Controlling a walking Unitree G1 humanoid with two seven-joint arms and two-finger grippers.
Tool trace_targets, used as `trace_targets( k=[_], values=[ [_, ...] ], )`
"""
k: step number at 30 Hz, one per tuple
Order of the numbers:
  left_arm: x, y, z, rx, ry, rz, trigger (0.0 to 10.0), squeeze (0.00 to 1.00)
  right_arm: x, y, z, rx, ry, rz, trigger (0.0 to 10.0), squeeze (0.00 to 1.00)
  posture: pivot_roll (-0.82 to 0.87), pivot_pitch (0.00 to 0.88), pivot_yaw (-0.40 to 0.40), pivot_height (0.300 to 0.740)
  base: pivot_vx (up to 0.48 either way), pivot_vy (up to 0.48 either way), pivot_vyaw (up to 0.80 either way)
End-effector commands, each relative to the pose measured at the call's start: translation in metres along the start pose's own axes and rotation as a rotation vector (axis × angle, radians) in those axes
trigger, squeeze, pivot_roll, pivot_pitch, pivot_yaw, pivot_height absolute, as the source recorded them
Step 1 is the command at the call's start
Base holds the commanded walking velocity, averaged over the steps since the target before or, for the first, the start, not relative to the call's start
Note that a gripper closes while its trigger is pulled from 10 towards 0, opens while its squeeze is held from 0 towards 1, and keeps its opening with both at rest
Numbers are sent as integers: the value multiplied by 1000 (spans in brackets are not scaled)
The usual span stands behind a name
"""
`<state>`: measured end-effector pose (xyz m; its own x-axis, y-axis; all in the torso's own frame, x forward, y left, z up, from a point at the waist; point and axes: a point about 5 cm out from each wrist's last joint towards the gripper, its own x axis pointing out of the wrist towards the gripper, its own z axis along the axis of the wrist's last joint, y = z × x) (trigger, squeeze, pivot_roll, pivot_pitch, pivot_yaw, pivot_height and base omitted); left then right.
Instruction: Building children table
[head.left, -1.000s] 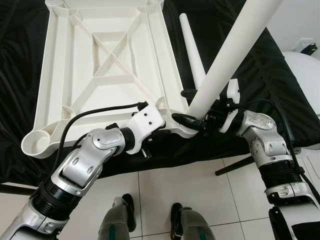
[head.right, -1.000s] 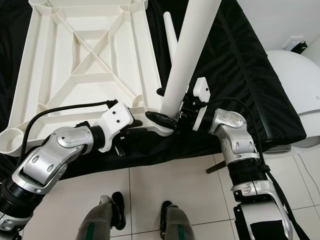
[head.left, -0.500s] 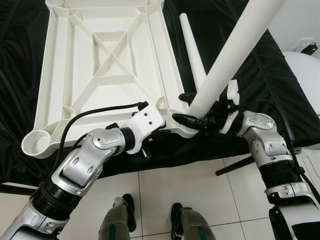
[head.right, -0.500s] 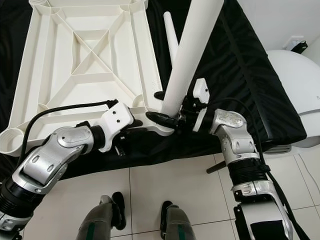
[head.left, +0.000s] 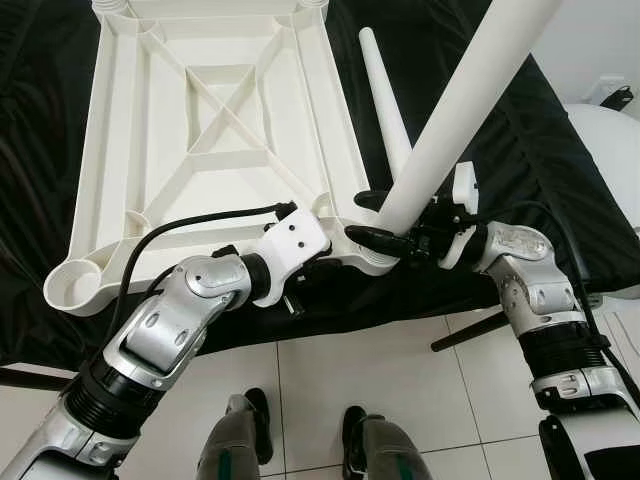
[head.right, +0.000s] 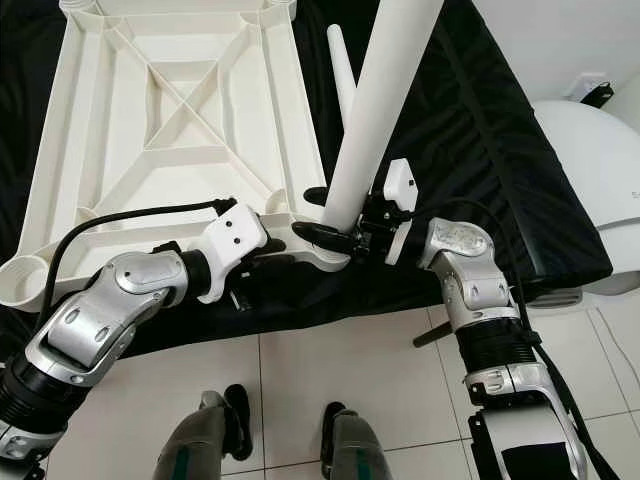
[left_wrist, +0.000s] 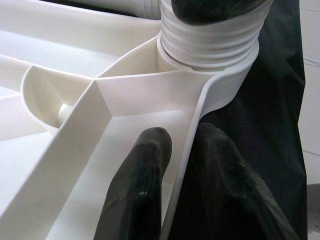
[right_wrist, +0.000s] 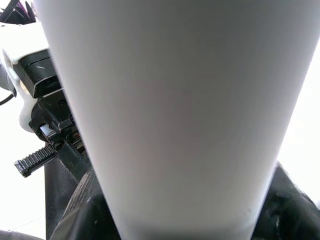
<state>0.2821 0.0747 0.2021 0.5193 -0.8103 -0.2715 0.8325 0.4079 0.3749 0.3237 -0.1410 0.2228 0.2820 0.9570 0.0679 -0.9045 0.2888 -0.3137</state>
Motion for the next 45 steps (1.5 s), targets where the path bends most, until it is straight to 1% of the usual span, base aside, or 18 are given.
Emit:
trace_targets(
  k=[1, 4, 6, 8, 11, 20, 23, 26, 31, 33, 35, 37, 38, 42, 44, 45],
  values=[
    [3, -10, -9, -39, 32, -87, 10000, 0, -2, 3, -1, 31, -21, -15, 10000, 0, -32, 258, -16, 740, 0, 0, 0],
    [3, -9, -8, -41, 33, -85, 10000, 0, -2, 5, -2, 39, -27, -32, 10000, 0, -34, 258, -15, 740, 0, 0, 0],
    [5, -8, -9, -56, 39, -70, 10000, 0, -2, 9, -4, 44, -30, -71, 10000, 0, -36, 261, -13, 740, 0, 0, 0],
    [5, -7, -9, -63, 43, -63, 10000, 0, -2, 10, -5, 45, -29, -88, 10000, 0, -36, 261, -13, 740, 0, 0, 0],
    [7, -5, -12, -76, 59, -43, 10000, 0, -3, 12, -6, 59, -45, -148, 10000, 0, -44, 265, -11, 740, 0, 0, 0],
    [9, -1, -15, -104, 78, 0, 10000, 0, -5, 17, -6, 71, -58, -221, 10000, 0, -51, 264, -14, 740, 0, 0, 0],
    [11, 2, -17, -128, 90, 48, 10000, 0, -4, 22, -7, 72, -65, -275, 10000, 0, -54, 260, -13, 740, 0, 0, 0],
    [12, 4, -17, -148, 94, 74, 10000, 0, -2, 25, -7, 74, -68, -303, 10000, 0, -55, 258, -13, 740, 0, 0, 0],
    [13, 7, -18, -157, 103, 101, 10000, 0, -1, 28, -7, 71, -67, -363, 10000, 0, -56, 254, -13, 740, 0, 0, 0],
    [14, 8, -19, -162, 107, 115, 10000, 0, 1, 30, -8, 72, -70, -405, 10000, 0, -56, 251, -14, 740, 0, 0, 0],
    [14, 8, -19, -163, 107, 118, 10000, 0, 2, 32, -8, 72, -72, -417, 10000, 0, -56, 250, -14, 740, 0, 0, 0],
    [15, 10, -19, -165, 110, 130, 10000, 0, 5, 36, -9, 68, -73, -465, 10000, 0, -57, 249, -15, 740, 0, 0, 0],
    [15, 10, -19, -165, 110, 130, 10000, 0, 5, 36, -9, 68, -73, -465, 10000, 0, -57, 249, -15, 740, 0, 0, 0],
    [16, 12, -17, -170, 110, 143, 10000, 0, 13, 46, -11, 73, -84, -561, 10000, 0, -56, 252, -13, 740, 0, 0, 0],
    [16, 12, -17, -171, 110, 144, 10000, 0, 14, 48, -11, 72, -85, -579, 10000, 0, -56, 252, -13, 740, 0, 0, 0],
    [16, 12, -17, -173, 111, 146, 10000, 0, 17, 51, -12, 82, -90, -620, 10000, 0, -54, 252, -11, 740, 0, 0, 0]
  ],
)
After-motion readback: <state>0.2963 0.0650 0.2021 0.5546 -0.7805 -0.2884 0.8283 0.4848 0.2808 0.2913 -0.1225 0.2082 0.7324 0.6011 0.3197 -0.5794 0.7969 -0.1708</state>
